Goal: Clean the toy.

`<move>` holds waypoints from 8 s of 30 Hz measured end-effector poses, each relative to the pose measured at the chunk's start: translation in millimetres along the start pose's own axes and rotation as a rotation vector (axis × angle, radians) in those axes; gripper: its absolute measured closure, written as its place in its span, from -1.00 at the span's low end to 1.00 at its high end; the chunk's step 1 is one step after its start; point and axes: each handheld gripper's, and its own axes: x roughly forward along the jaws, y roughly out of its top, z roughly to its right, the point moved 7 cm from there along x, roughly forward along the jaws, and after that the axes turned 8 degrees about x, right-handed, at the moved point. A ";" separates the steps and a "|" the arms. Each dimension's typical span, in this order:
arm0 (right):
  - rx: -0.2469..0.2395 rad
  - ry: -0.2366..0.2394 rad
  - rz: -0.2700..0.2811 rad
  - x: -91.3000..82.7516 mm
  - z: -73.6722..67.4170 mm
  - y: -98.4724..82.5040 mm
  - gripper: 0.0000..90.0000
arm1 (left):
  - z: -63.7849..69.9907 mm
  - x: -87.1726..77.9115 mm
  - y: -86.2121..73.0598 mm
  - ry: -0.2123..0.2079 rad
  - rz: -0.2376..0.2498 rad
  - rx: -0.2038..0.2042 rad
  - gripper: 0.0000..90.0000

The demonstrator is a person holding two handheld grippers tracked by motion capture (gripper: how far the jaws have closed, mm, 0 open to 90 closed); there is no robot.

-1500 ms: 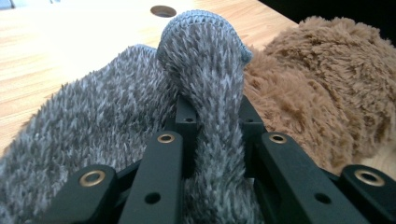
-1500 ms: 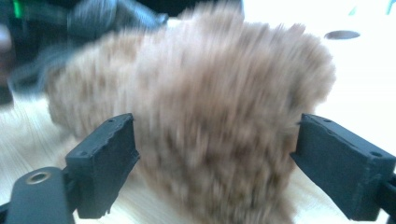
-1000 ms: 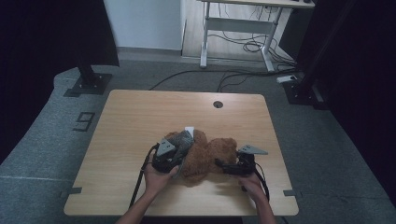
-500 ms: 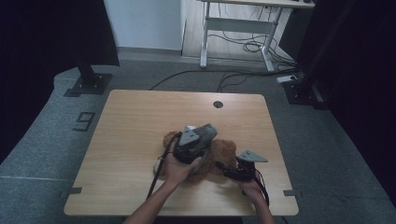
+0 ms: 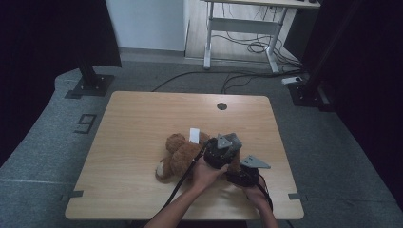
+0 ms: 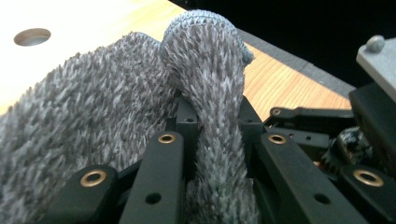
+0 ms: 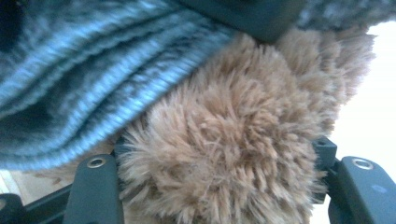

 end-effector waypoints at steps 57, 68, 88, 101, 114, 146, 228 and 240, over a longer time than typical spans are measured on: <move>0.020 0.010 0.014 -1.4 1.8 -1.5 -0.20 | 4.3 4.6 14.7 -0.033 -0.046 0.023 0.71; 0.015 0.005 0.010 -0.6 1.7 -2.3 -0.20 | -25.1 -12.6 -5.1 0.033 -0.072 -0.028 0.72; 0.030 0.016 0.014 -0.5 2.0 -2.0 -0.21 | -97.9 -75.8 -51.3 0.103 -0.070 -0.163 0.71; 0.035 0.014 0.018 -0.1 1.9 -2.0 -0.22 | -140.2 -94.7 -106.2 0.188 -0.151 -0.242 0.72; 0.058 0.029 0.017 -0.6 4.0 -2.3 -0.24 | -156.6 -107.5 -134.9 0.218 -0.207 -0.271 0.71; 0.056 0.020 0.013 -0.1 4.1 -2.6 -0.26 | -33.4 -6.8 2.2 0.039 -0.142 0.000 0.72; -0.114 0.006 0.074 28.6 2.0 12.8 -0.06 | -135.1 -95.8 -124.1 0.019 0.022 -0.430 0.73; -0.202 -0.026 0.050 12.7 -5.8 -4.1 -0.05 | -124.8 -129.9 -105.0 0.107 0.047 -0.313 0.70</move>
